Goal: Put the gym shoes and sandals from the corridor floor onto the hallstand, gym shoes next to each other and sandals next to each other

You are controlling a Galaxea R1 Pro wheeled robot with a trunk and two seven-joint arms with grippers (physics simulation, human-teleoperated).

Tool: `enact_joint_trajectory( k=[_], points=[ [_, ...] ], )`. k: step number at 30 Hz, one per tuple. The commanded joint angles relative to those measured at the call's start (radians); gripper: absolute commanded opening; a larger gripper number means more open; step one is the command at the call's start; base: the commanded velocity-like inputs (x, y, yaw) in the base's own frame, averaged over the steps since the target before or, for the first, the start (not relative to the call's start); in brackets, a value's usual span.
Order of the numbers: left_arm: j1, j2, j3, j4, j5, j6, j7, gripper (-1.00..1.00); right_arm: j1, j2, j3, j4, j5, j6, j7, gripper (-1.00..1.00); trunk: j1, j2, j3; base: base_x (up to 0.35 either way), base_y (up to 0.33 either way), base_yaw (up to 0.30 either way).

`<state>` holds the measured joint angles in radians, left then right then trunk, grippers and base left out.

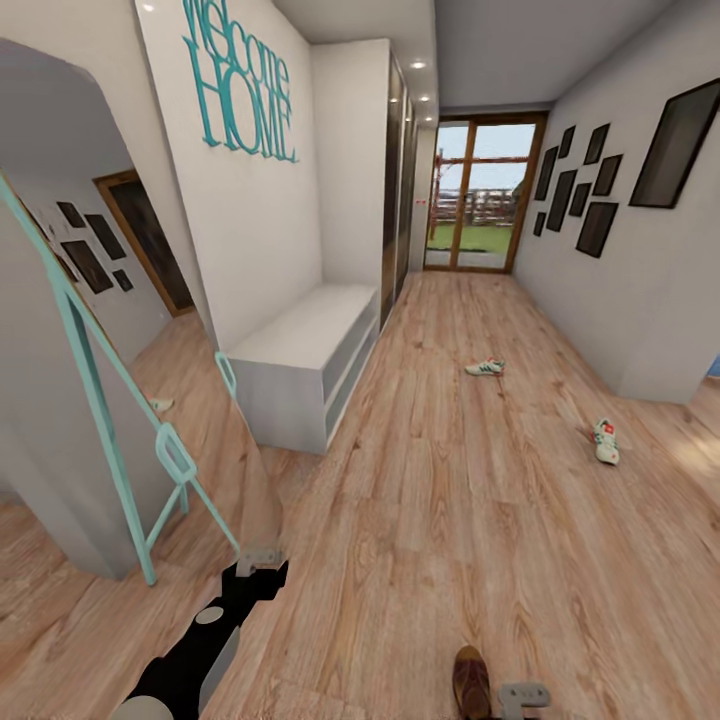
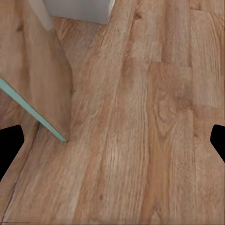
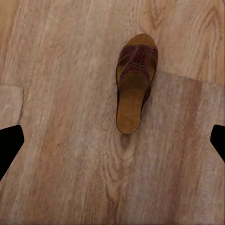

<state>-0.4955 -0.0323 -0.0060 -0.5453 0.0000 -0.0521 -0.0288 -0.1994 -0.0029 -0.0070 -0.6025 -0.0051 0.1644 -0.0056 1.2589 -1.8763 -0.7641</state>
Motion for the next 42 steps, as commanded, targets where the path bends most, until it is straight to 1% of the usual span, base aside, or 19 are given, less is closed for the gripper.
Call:
enact_joint_trajectory(
  k=[1,16,42],
  points=[
    [-0.001,0.0,0.0,0.001,0.0,-0.003,-0.002,1.0,0.0,0.0,-0.001,-0.002,-0.001,0.006,-0.001,1.0,0.004,-0.008,-0.006,0.0,0.0,0.107],
    [0.0,0.0,0.0,0.001,0.0,-0.003,-0.002,1.0,0.0,-0.002,-0.002,-0.006,-0.002,0.006,0.003,1.0,0.061,-0.113,-0.078,0.0,0.0,0.006],
    [0.0,0.0,0.0,0.001,0.0,-0.003,-0.002,1.0,0.0,-0.003,-0.002,-0.006,-0.001,0.006,0.004,1.0,0.161,-0.295,-0.202,0.0,0.0,-0.097]
  ],
)
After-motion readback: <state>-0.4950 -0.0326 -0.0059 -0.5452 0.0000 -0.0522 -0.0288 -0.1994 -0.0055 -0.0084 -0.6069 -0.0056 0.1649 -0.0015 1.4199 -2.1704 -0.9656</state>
